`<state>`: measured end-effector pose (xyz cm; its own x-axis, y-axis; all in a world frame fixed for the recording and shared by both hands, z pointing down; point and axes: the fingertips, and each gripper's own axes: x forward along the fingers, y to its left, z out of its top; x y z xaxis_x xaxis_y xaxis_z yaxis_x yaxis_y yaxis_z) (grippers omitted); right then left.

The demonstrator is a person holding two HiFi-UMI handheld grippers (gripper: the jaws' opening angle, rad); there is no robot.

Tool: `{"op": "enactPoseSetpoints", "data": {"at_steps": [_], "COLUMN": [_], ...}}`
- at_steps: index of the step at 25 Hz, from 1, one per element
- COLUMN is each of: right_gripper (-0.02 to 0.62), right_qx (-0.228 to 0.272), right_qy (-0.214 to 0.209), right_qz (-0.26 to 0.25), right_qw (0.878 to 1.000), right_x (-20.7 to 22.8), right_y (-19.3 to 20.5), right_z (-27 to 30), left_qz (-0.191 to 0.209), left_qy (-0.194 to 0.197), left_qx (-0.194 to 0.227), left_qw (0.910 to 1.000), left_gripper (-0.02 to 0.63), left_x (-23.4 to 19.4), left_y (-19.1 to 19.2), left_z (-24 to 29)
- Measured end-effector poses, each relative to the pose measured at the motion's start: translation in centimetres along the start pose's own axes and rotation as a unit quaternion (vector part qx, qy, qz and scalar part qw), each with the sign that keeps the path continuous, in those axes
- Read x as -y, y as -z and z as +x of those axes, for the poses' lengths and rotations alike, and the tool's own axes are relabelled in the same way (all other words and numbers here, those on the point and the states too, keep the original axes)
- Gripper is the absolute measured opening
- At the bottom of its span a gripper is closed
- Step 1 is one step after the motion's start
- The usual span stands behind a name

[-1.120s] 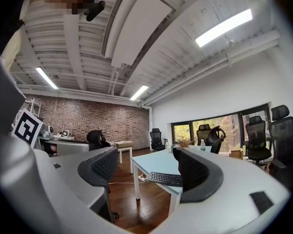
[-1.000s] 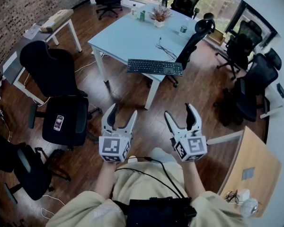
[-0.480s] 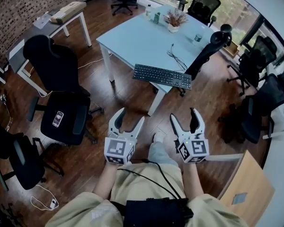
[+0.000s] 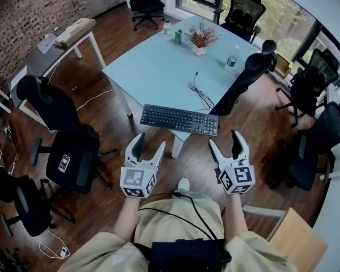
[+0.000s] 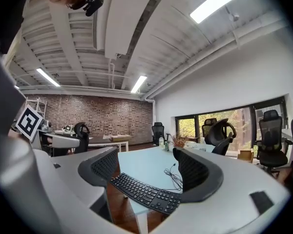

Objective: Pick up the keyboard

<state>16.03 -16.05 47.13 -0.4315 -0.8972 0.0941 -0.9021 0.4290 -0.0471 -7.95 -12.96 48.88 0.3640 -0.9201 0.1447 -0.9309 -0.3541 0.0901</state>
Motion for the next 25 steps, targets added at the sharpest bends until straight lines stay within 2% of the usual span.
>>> {"op": "enactPoseSetpoints", "data": {"at_steps": [3,7,9,12,15,18,20,22,25], "right_gripper": [0.4,0.393,0.392,0.391,0.393,0.393,0.393,0.393,0.391], "right_qx": [0.015,0.07,0.073,0.071,0.051,0.012,-0.039,-0.106,-0.187], "right_qy": [-0.003,-0.049,-0.063,-0.076,-0.067,-0.058,-0.053,-0.046,-0.025], "right_qz": [0.016,0.007,0.008,0.014,0.036,0.1,0.139,0.193,0.272], "right_qw": [1.0,0.996,0.995,0.994,0.996,0.993,0.988,0.975,0.944], "right_x": [3.1,3.5,3.2,3.0,4.8,7.8,10.4,13.3,16.0], "right_y": [-0.8,-2.8,-3.2,-2.8,-1.1,2.9,8.1,14.8,23.9], "right_z": [0.9,3.3,4.7,6.3,6.7,7.2,7.7,8.1,9.1], "left_qz": [0.015,0.03,0.045,0.048,0.042,0.033,0.033,0.03,0.031], "left_qy": [-0.015,-0.019,-0.012,-0.014,-0.004,-0.007,0.0,0.002,-0.014], "left_qx": [0.017,0.038,0.033,0.025,0.005,-0.006,-0.018,-0.022,-0.033], "left_qw": [0.9996,0.9987,0.9984,0.9984,0.9991,0.9994,0.9993,0.9993,0.9989], "left_gripper": [0.301,0.299,0.3,0.299,0.299,0.301,0.299,0.299,0.3], "left_x": [1.1,2.9,3.1,2.3,2.8,2.0,2.0,2.1,0.7], "left_y": [-1.7,-4.6,-4.9,-4.4,-4.3,-3.3,-2.6,-2.1,-1.2], "left_z": [2.5,5.4,6.7,8.2,9.8,10.8,11.3,11.5,11.0]}}
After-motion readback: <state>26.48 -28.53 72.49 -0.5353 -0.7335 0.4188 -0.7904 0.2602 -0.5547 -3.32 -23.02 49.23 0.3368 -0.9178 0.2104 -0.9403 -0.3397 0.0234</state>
